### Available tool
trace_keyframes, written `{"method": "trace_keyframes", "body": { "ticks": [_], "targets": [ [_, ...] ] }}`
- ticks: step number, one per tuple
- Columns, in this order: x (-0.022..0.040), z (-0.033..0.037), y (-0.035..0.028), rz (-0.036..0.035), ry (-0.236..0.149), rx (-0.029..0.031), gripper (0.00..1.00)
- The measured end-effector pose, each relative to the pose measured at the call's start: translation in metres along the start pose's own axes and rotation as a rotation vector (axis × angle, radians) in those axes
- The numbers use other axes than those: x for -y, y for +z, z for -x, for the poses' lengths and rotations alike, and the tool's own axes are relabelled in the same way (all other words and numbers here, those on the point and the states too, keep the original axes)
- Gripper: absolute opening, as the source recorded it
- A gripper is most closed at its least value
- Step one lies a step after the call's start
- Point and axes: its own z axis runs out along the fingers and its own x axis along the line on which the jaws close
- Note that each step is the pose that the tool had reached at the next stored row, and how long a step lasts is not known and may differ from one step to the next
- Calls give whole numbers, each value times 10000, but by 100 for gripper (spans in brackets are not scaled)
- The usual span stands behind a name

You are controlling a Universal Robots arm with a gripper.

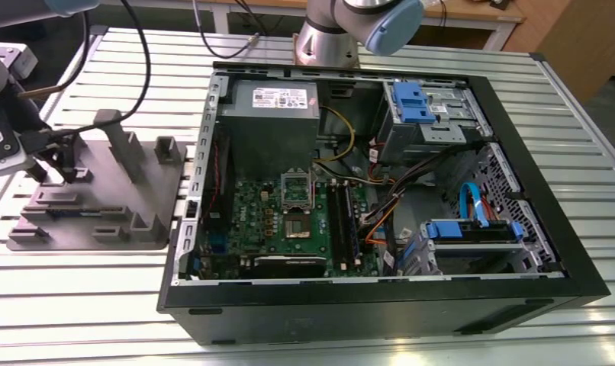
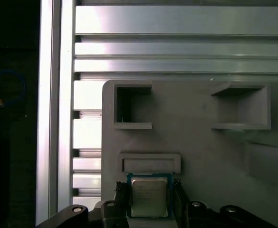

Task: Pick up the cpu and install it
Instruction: 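Pick up the cpu and move it towards the insertion slot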

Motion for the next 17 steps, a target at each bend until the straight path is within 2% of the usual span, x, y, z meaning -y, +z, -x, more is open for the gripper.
{"method": "trace_keyframes", "body": {
  "ticks": [4, 17],
  "targets": [
    [-4, 0, -87, 1, 0, 1, 47],
    [-13, -2, -314, 1, 0, 1, 47]
  ]
}}
